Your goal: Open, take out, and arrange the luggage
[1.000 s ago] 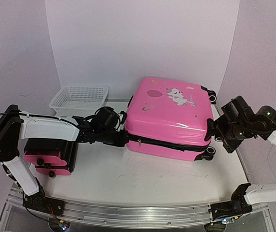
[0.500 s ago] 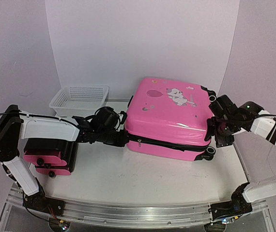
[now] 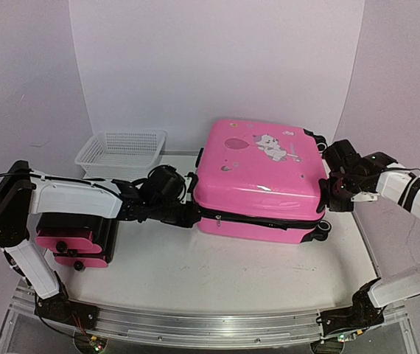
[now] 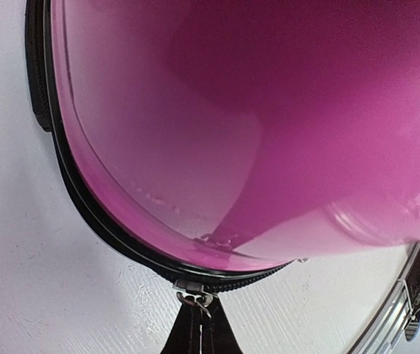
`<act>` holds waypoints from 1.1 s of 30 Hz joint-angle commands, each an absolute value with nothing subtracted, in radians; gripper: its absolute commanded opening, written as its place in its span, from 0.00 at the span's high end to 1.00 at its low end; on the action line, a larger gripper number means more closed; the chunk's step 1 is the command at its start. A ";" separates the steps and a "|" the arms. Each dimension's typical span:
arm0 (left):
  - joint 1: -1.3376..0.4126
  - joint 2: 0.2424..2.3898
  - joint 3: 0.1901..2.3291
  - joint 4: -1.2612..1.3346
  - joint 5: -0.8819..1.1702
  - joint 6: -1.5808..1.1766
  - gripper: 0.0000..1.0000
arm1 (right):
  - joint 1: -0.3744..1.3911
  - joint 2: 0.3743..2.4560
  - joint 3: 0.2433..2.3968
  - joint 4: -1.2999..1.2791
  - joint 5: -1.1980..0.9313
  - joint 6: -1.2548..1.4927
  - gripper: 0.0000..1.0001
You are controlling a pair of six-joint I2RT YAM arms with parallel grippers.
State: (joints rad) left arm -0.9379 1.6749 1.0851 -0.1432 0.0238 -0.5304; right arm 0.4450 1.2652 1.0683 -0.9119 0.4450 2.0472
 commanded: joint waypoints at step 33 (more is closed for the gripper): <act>-0.707 1.695 1.209 -0.222 -0.059 -0.357 1.00 | 0.089 1.331 1.198 -1.074 0.071 0.423 1.00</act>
State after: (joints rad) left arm -0.7929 1.6920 1.1313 -0.2356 0.1165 -0.3431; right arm 0.0711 1.2800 1.1515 -0.8581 -0.0380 0.9279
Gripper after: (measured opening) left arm 0.013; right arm 0.404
